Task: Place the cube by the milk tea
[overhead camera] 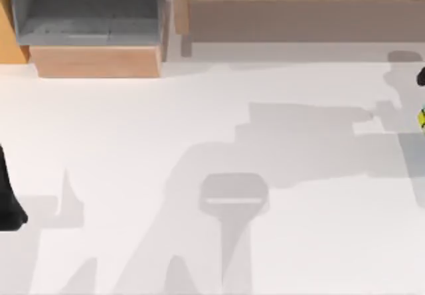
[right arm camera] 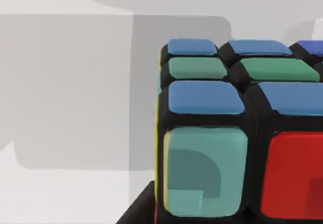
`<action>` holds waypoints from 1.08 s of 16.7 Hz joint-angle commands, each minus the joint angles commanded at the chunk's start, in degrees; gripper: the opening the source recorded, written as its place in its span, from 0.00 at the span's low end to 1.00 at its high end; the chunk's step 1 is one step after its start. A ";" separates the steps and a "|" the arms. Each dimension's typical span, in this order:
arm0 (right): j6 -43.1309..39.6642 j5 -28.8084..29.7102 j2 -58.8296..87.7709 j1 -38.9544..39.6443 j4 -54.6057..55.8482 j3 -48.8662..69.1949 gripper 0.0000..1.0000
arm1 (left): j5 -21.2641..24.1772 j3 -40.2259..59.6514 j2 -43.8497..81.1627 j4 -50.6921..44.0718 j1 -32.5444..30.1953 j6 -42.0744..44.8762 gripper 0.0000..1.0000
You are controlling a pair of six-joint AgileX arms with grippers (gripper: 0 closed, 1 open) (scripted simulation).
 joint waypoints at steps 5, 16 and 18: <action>-0.17 -0.25 -0.93 0.23 1.63 -0.46 0.00 | 0.00 0.00 0.00 0.00 0.00 0.00 1.00; -0.29 0.19 1.62 -1.91 2.91 -3.37 0.00 | 0.00 0.00 0.00 0.00 0.00 0.00 1.00; -0.29 0.19 1.62 -1.91 2.91 -3.37 0.00 | 0.00 0.00 0.00 0.00 0.00 0.00 1.00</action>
